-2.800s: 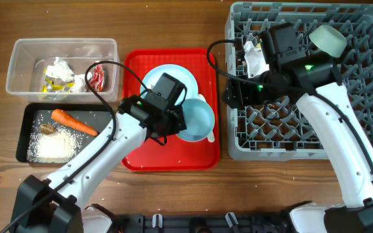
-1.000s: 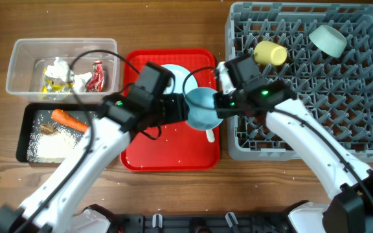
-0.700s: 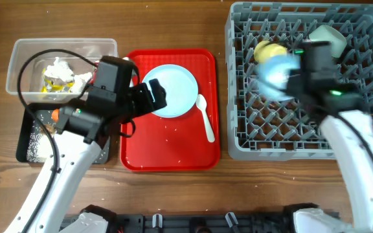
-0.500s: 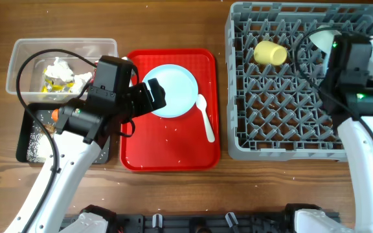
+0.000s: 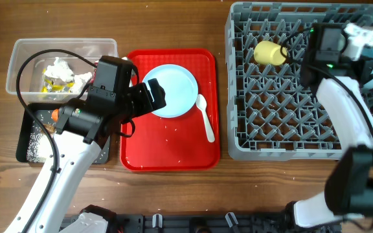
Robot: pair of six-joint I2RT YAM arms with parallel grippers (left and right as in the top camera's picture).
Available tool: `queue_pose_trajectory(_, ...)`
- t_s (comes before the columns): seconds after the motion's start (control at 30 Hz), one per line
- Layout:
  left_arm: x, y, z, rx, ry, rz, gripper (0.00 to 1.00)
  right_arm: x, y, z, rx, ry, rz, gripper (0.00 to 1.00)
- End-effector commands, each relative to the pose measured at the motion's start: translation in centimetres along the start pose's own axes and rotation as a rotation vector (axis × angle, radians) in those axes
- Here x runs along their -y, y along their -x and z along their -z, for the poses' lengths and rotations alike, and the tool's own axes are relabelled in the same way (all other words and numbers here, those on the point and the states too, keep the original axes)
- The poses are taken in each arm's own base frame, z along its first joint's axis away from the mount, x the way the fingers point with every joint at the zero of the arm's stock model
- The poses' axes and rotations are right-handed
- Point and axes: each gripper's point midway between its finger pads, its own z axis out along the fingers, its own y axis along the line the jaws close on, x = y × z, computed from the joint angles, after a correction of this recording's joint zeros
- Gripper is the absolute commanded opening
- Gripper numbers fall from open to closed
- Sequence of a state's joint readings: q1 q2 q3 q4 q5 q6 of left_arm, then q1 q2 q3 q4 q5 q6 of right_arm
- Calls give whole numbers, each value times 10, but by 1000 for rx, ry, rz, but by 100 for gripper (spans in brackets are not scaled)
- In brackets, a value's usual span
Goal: Sort waste into correct bins and load items into the dishwasher rack
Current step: 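Hand the bowl from the left gripper to the right gripper, then carry the bowl right and set it in the rack with the right gripper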
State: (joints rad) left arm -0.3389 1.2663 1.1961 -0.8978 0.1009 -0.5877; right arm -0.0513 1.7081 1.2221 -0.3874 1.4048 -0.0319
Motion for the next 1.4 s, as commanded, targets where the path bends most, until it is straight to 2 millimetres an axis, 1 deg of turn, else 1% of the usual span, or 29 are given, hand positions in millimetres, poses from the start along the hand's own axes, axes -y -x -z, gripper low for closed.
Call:
queue_pose_trajectory(0.0, -1, 6, 1, 18, 10, -9, 100, -15, -8, -3, -14, -92, 139, 4)
queue_pose_trajectory(0.07, -1, 6, 1, 18, 10, -9, 100, -33, -13, -1, -9, -59, 197, 4)
queue_pose_trajectory(0.1, -1, 6, 1, 18, 10, -9, 100, -36, -14, 2, -3, -54, 219, 4)
queue_pose_trajectory(0.17, -1, 6, 1, 19, 10, -9, 100, -42, -13, 13, 19, -38, 250, 4)
queue_pose_trajectory(0.2, -1, 6, 1, 18, 10, -9, 100, -50, -10, 22, 39, -5, 275, 4)
queue_pose_trajectory(0.23, -1, 6, 1, 18, 10, -9, 100, -57, -11, 26, 49, 37, 306, 4)
queue_pose_trajectory(0.3, -1, 6, 1, 19, 10, -9, 100, -83, -19, 37, 58, 189, 387, 4)
queue_pose_trajectory(0.37, -1, 6, 1, 19, 10, -9, 100, -118, -42, 51, 19, 427, 454, 4)
queue_pose_trajectory(0.4, -1, 6, 1, 18, 10, -9, 100, -129, -51, 57, -9, 510, 438, 4)
queue_pose_trajectory(0.43, -1, 6, 1, 18, 10, -9, 100, -133, -56, 60, -32, 545, 410, 4)
queue_pose_trajectory(0.5, -1, 6, 1, 18, 10, -9, 100, -135, -63, 63, -71, 570, 372, 4)
queue_pose_trajectory(0.67, -1, 6, 1, 18, 10, -9, 100, -135, -81, 68, -126, 613, 419, 4)
queue_pose_trajectory(0.83, -1, 6, 1, 18, 10, -9, 100, -157, -96, 90, -186, 807, 421, 7)
queue_pose_trajectory(0.97, -1, 6, 1, 18, 10, -9, 100, -166, -106, 106, -243, 919, 403, 9)
queue_pose_trajectory(1.03, -1, 6, 1, 18, 10, -9, 100, -169, -114, 115, -274, 973, 420, 13)
queue_pose_trajectory(1.1, -1, 6, 1, 19, 10, -9, 100, -168, -119, 120, -299, 1006, 435, 21)
queue_pose_trajectory(1.17, -1, 6, 1, 18, 10, -9, 100, -168, -124, 131, -328, 1070, 441, 35)
queue_pose_trajectory(1.2, -1, 6, 1, 18, 10, -9, 100, -168, -125, 138, -341, 1113, 436, 45)
queue_pose_trajectory(1.23, -1, 6, 1, 19, 10, -9, 100, -166, -124, 146, -350, 1159, 426, 58)
queue_pose_trajectory(1.3, -1, 6, 1, 18, 10, -9, 100, -161, -118, 159, -346, 1232, 401, 63)
queue_pose_trajectory(1.33, -1, 6, 1, 18, 10, -9, 100, -156, -113, 164, -338, 1258, 383, 64)
queue_pose_trajectory(1.37, -1, 6, 1, 18, 10, -9, 100, -148, -104, 169, -320, 1287, 355, 64)
